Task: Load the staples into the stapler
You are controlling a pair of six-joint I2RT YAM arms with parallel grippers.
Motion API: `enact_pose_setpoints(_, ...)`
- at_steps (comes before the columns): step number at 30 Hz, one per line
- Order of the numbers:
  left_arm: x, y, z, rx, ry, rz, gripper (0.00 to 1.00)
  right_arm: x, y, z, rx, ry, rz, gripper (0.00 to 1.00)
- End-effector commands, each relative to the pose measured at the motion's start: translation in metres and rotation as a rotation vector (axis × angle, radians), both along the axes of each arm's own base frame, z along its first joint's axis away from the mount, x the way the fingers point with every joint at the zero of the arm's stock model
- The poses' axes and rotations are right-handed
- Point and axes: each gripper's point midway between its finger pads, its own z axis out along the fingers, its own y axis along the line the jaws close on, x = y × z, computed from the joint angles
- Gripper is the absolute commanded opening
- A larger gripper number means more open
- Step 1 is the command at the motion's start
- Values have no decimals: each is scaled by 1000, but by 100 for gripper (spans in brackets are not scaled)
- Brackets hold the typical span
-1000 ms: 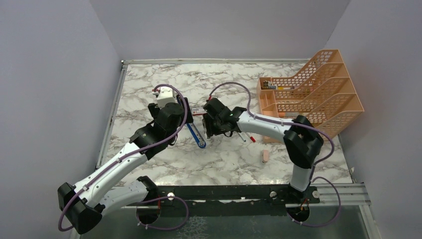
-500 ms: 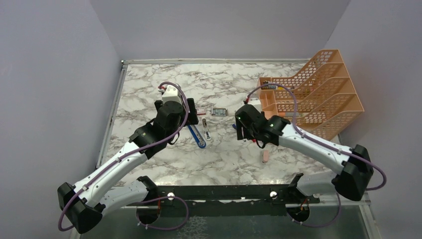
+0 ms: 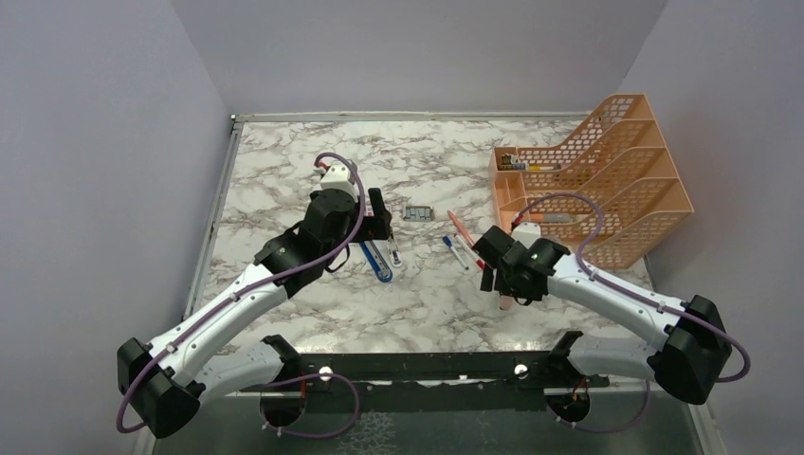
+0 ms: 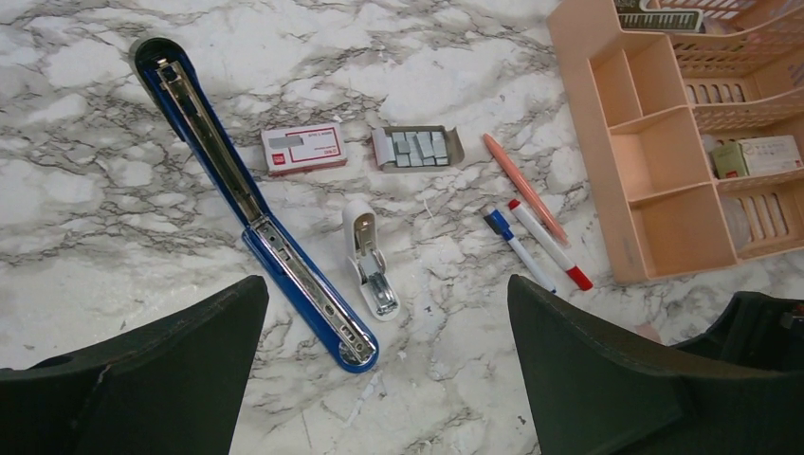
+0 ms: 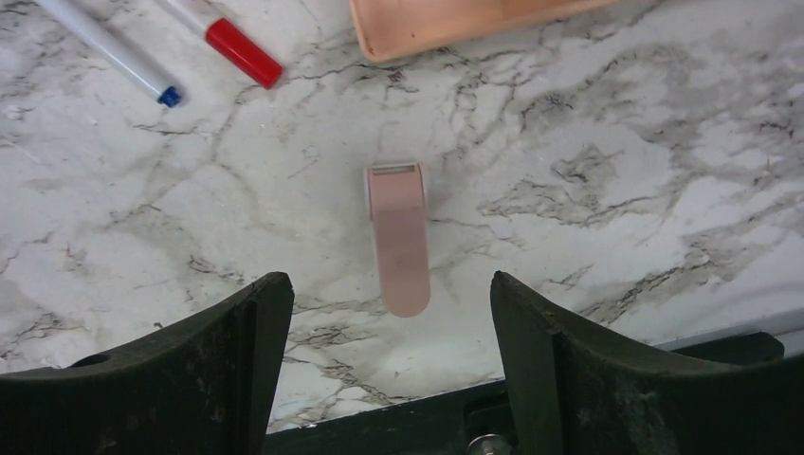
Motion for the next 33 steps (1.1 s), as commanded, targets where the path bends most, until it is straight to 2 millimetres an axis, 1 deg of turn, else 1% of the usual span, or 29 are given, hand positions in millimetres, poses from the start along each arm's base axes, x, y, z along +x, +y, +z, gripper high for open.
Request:
enact_pose_setpoints(1,0,-19,11,-92,0,-56,97,-11,-13,-7,6,22,-94,81)
enact_pose_setpoints(4,2,-24,12,-93,6,-67,97,-13,-9,-15,25,36,-87,81)
enact_pose_setpoints(5,3,-25,15,-95,2,-67,97,-14,-6,-19,39,41,-76,79)
enact_pose_setpoints(7,6,-27,18,-95,-1,-63,97,-14,-1,-26,70,49,-55,74)
enact_pose_setpoints(10,8,-27,20,-104,-1,-55,97,-18,1,-33,89,66,-40,63)
enact_pose_setpoints(12,8,-28,20,-114,-3,-50,97,-19,1,-37,92,75,-35,59)
enact_pose_setpoints(15,8,-29,20,-128,-5,-49,97,-19,4,-37,98,78,-20,54)
enact_pose_setpoints(20,7,-29,22,-137,-12,-53,97,-9,7,-28,90,45,7,44)
enact_pose_setpoints(26,6,-30,23,-154,-18,-59,97,-10,7,-32,80,54,13,40)
enact_pose_setpoints(33,7,-28,26,-145,-31,-53,97,-14,-1,-35,62,59,-21,37)
